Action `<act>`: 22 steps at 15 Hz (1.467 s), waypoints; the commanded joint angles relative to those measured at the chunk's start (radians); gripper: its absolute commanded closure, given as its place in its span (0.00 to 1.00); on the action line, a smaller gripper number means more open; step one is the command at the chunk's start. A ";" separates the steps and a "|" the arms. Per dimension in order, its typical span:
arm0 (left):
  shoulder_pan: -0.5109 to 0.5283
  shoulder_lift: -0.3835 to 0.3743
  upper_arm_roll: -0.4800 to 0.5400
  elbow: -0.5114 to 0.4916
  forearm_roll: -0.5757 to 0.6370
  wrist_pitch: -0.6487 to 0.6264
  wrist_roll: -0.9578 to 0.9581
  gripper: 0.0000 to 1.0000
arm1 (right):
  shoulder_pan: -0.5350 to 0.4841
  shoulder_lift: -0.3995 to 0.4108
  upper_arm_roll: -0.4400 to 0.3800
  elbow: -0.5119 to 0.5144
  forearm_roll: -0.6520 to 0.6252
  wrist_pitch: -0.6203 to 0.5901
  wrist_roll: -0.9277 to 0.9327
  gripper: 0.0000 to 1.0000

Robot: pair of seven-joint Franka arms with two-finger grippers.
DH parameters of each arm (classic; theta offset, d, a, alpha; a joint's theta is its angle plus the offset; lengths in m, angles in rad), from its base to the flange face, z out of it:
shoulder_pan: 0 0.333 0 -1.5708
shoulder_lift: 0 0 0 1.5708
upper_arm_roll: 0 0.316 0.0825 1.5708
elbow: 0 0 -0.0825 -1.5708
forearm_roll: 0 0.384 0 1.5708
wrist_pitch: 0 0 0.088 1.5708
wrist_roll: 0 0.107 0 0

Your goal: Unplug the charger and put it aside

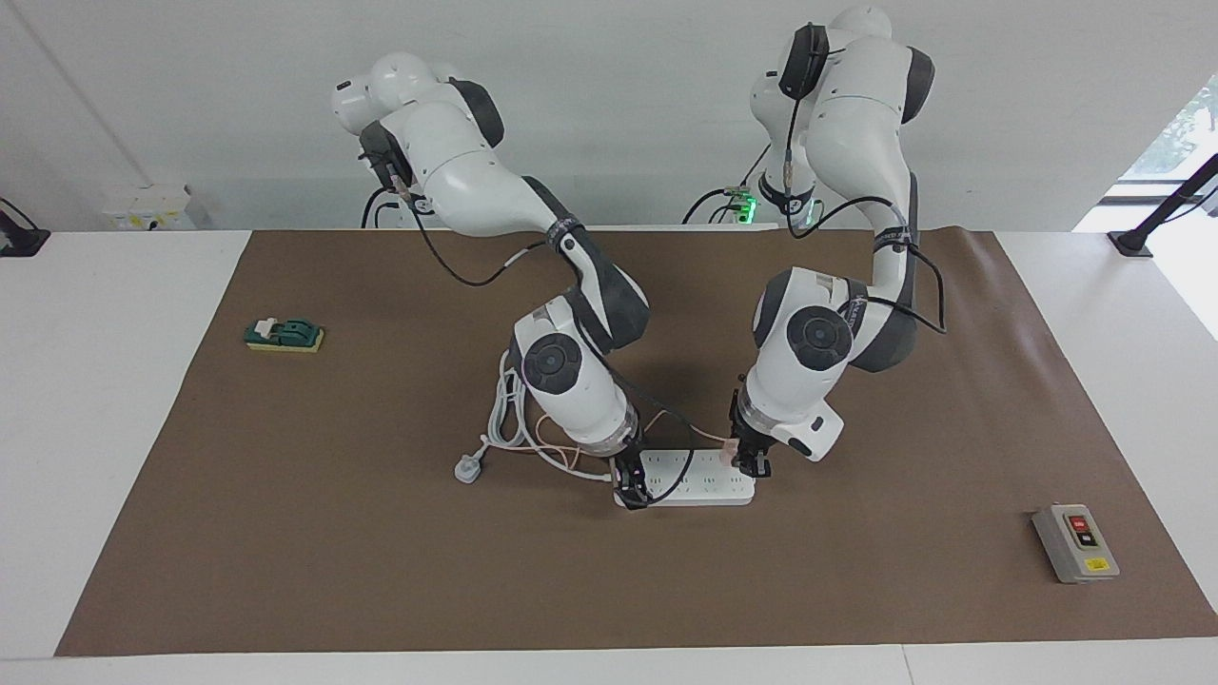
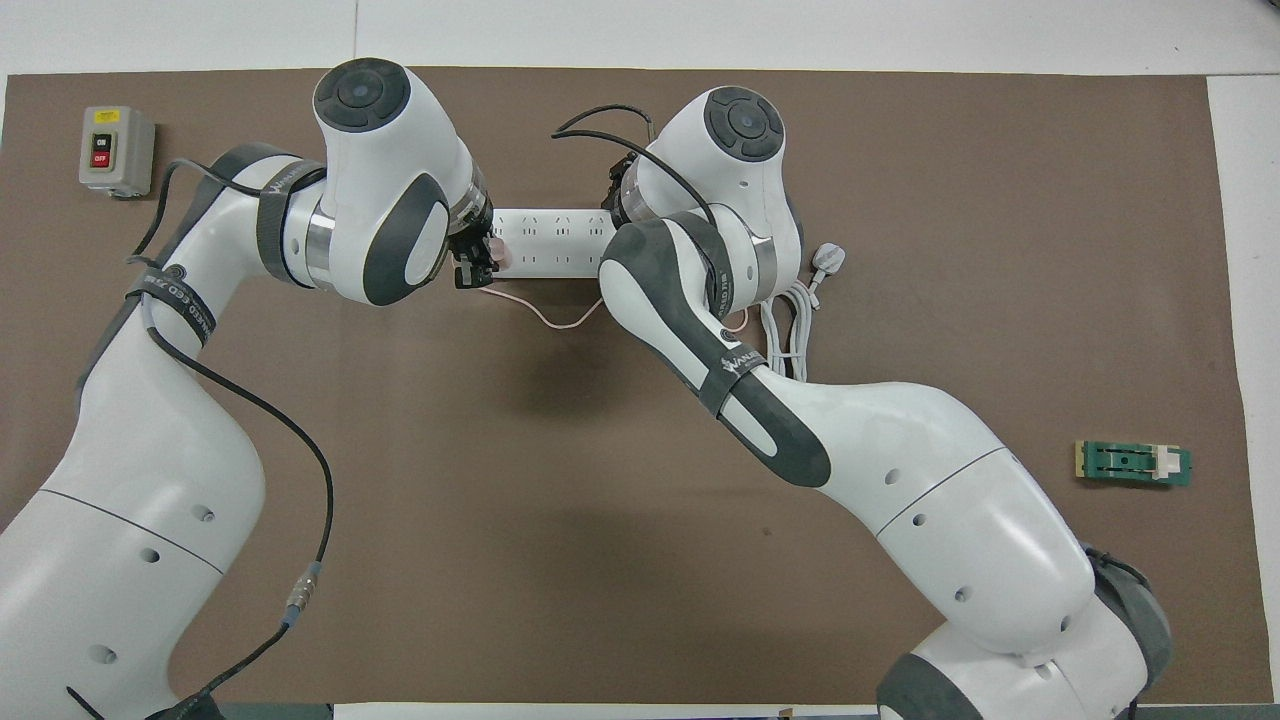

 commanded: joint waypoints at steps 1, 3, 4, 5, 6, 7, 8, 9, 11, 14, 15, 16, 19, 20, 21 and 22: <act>0.018 -0.039 -0.006 -0.056 0.018 0.021 -0.006 1.00 | -0.003 0.024 0.009 0.008 0.004 0.013 -0.041 0.00; 0.018 -0.038 -0.004 -0.056 0.018 0.021 -0.006 1.00 | -0.010 0.024 0.037 0.006 -0.006 0.019 -0.055 0.00; 0.019 -0.038 -0.004 -0.056 0.018 0.023 -0.006 1.00 | -0.012 0.024 0.039 0.006 -0.006 0.025 -0.055 0.00; 0.018 -0.038 -0.006 -0.054 0.018 0.021 -0.006 1.00 | -0.012 0.025 0.039 0.006 -0.009 0.031 -0.059 0.00; 0.018 -0.038 -0.004 -0.054 0.018 0.021 -0.006 1.00 | -0.012 0.025 0.039 0.000 -0.009 0.033 -0.068 0.00; 0.019 -0.038 -0.004 -0.056 0.018 0.023 -0.006 1.00 | -0.012 0.025 0.039 0.000 -0.009 0.034 -0.075 0.00; 0.019 -0.038 -0.004 -0.056 0.018 0.023 -0.006 1.00 | -0.012 0.025 0.039 0.000 -0.009 0.034 -0.079 0.00; 0.019 -0.038 -0.004 -0.056 0.018 0.021 -0.006 1.00 | -0.014 0.025 0.039 0.000 -0.009 0.034 -0.087 0.00; 0.019 -0.038 -0.004 -0.054 0.018 0.021 -0.006 1.00 | -0.015 0.025 0.039 -0.001 -0.009 0.034 -0.116 0.00; 0.019 -0.038 -0.006 -0.054 0.018 0.021 -0.006 1.00 | -0.030 0.033 0.046 -0.001 -0.021 0.039 -0.124 0.00; 0.019 -0.038 -0.004 -0.054 0.018 0.021 -0.006 1.00 | -0.038 0.032 0.057 0.000 -0.029 0.039 -0.124 0.00; 0.019 -0.038 -0.004 -0.054 0.018 0.021 -0.006 1.00 | -0.047 0.032 0.068 0.000 -0.038 0.039 -0.124 0.00; 0.019 -0.038 -0.006 -0.054 0.018 0.021 -0.006 1.00 | -0.058 0.035 0.074 0.000 -0.043 0.040 -0.125 0.00; 0.019 -0.038 -0.006 -0.054 0.018 0.021 -0.006 1.00 | -0.064 0.038 0.077 0.000 -0.043 0.042 -0.125 0.00; 0.019 -0.038 -0.006 -0.054 0.018 0.021 -0.006 1.00 | -0.066 0.039 0.081 0.000 -0.044 0.043 -0.125 0.00; 0.019 -0.038 -0.006 -0.054 0.018 0.021 -0.006 1.00 | -0.069 0.044 0.085 0.000 -0.044 0.048 -0.125 0.00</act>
